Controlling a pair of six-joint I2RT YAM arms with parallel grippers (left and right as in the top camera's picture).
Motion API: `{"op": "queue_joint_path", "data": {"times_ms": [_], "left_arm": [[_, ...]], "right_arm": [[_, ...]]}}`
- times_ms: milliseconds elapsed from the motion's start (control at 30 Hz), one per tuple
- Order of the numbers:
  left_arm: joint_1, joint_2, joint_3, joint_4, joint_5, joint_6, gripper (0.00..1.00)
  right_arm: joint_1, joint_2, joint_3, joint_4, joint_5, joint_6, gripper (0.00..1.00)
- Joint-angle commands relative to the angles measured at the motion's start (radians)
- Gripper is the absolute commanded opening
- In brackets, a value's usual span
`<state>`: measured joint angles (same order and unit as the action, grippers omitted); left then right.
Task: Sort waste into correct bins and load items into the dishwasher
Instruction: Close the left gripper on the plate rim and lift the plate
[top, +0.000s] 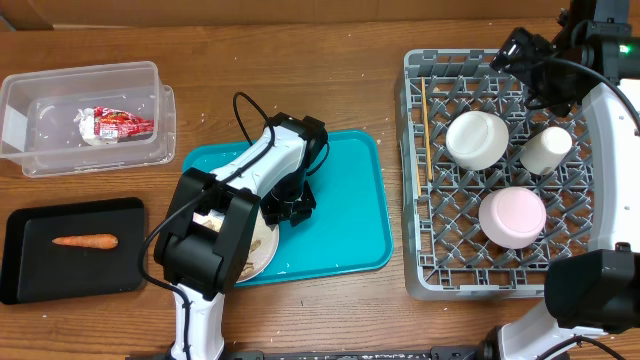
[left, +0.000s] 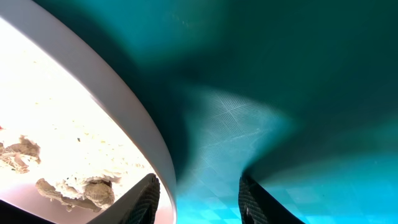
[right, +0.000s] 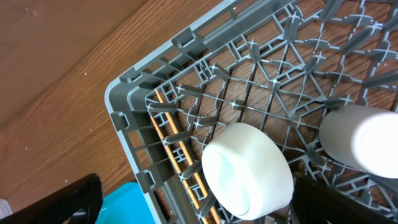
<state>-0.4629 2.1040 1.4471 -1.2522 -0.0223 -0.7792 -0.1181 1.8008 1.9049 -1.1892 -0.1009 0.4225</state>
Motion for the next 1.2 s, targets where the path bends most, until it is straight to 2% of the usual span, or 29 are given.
{"op": "queue_joint_path", "data": {"times_ms": [0,267,467,667,900,1000,1167], "left_arm": [[-0.003,0.022,-0.022,0.004,-0.041,0.002,0.43],[-0.001,0.022,-0.048,0.007,-0.064,0.001,0.45],[-0.001,0.022,-0.057,0.021,-0.066,0.0,0.42],[-0.001,0.022,-0.057,0.024,-0.066,0.001,0.34],[-0.001,0.022,-0.057,0.025,-0.093,0.001,0.32],[-0.001,0.022,-0.057,0.031,-0.093,0.001,0.24],[-0.001,0.022,-0.057,0.046,-0.102,0.001,0.22]], "right_arm": [[-0.001,-0.005,0.003,0.006,-0.006,0.001,1.0],[-0.001,-0.005,0.003,0.005,-0.006,0.001,1.0],[-0.001,-0.005,0.003,0.005,-0.006,0.001,1.0],[-0.001,-0.005,0.003,0.005,-0.006,0.001,1.0],[-0.001,-0.005,0.003,0.006,-0.006,0.001,1.0],[-0.001,-0.005,0.003,0.006,-0.006,0.001,1.0],[-0.001,-0.005,0.003,0.006,-0.006,0.001,1.0]]}}
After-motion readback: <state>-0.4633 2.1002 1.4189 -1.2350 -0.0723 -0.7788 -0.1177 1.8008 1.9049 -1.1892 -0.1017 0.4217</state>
